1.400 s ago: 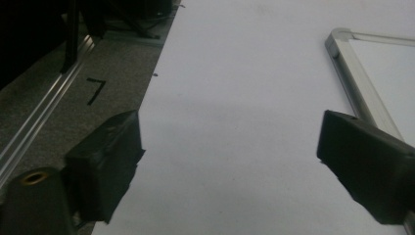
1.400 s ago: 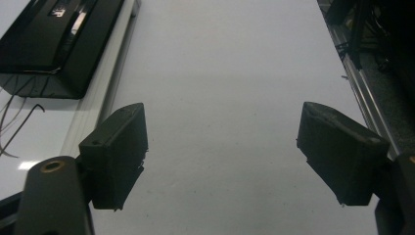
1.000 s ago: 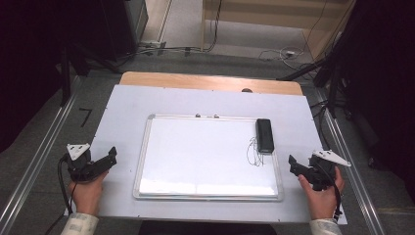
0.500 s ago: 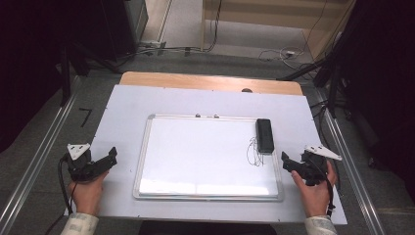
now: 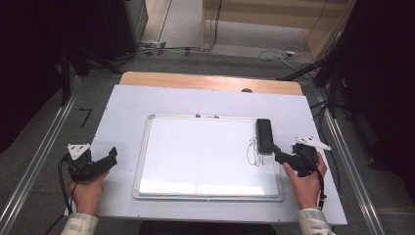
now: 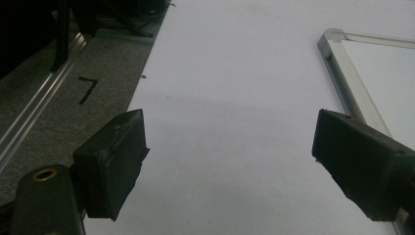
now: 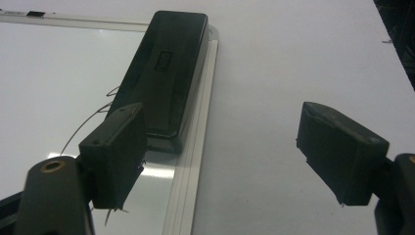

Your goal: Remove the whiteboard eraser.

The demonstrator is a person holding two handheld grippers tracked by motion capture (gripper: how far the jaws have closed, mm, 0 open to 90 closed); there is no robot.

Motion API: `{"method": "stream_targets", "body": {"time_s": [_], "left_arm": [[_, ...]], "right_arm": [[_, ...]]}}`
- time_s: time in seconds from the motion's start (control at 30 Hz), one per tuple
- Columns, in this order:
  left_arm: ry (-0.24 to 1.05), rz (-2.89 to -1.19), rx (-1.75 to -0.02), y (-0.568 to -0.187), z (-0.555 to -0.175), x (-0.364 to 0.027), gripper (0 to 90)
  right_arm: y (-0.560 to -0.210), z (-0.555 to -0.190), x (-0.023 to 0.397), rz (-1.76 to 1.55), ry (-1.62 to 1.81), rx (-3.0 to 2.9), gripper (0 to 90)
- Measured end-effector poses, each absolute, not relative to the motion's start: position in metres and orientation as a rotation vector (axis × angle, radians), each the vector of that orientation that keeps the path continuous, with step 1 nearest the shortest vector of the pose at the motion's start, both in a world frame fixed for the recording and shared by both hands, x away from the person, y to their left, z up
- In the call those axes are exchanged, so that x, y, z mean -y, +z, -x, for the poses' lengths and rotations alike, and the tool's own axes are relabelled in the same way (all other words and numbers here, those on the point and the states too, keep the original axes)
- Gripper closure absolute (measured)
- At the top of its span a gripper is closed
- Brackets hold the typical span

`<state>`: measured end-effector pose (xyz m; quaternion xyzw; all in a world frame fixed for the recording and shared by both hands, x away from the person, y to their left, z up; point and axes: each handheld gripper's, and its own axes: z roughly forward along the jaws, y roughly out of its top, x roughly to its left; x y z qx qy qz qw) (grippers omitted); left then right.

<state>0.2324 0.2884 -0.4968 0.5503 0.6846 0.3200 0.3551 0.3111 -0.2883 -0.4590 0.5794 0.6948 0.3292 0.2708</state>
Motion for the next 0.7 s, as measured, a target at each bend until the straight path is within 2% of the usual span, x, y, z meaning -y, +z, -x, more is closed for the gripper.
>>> {"method": "stream_targets", "body": {"time_s": [0.7], "left_arm": [[0.826, -1.425, -1.775, -0.497, -0.232, -0.289, 13.5]], "right_arm": [[-0.458, -0.346, 0.261, -1.538, 0.867, -1.9, 18.8]]}}
